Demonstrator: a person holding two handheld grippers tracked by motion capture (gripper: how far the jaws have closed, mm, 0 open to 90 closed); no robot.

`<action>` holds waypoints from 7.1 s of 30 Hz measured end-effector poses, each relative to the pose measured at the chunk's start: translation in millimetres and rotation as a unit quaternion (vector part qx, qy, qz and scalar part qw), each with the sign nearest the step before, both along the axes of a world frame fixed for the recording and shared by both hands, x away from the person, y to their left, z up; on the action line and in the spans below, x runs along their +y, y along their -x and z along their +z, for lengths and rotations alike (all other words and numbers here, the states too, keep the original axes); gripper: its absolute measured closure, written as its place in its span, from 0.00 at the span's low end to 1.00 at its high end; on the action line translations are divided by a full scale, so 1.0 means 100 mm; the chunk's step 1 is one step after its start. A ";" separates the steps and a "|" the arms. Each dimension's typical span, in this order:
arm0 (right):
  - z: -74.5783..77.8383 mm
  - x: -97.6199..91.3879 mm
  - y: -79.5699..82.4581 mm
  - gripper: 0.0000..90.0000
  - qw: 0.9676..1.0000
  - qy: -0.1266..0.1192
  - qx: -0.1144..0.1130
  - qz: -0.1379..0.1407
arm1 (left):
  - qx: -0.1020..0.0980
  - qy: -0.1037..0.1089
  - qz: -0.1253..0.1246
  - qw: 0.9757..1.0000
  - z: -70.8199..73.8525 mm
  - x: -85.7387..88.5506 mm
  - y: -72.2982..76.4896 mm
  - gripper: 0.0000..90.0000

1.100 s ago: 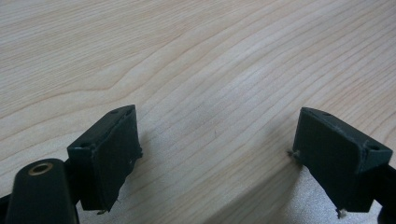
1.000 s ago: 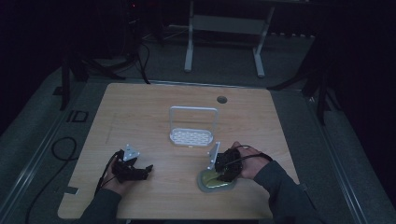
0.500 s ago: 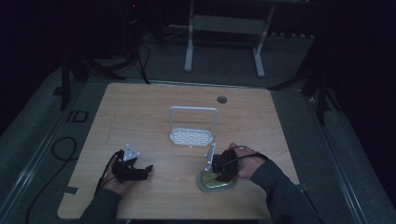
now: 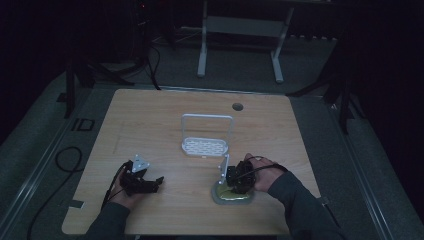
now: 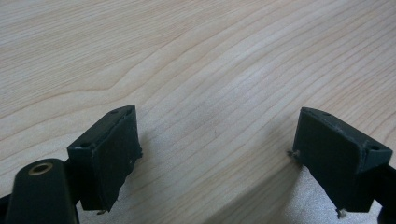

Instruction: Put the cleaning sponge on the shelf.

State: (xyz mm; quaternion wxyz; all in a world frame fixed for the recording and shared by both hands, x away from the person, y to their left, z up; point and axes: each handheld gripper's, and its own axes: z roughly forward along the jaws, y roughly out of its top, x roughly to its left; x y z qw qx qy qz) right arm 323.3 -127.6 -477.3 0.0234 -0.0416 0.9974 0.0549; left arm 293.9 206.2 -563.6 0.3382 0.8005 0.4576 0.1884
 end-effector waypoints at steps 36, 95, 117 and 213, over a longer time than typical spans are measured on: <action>0.15 0.17 -0.05 0.79 0.997 -0.053 -0.054 -0.024 | 0.001 0.000 0.000 1.000 0.00 0.00 0.00 0.16; 0.28 0.54 -0.33 0.79 0.985 -0.086 -0.136 -0.057 | 0.000 0.001 0.001 1.000 0.00 0.00 0.00 0.16; 0.38 0.71 -0.44 0.80 0.982 -0.064 -0.172 -0.043 | -0.001 0.001 0.001 1.000 0.00 0.00 0.00 0.16; 0.01 0.97 -0.82 0.82 0.955 -0.021 -0.294 -0.031 | -0.001 0.001 -0.006 1.000 0.00 0.00 0.01 0.16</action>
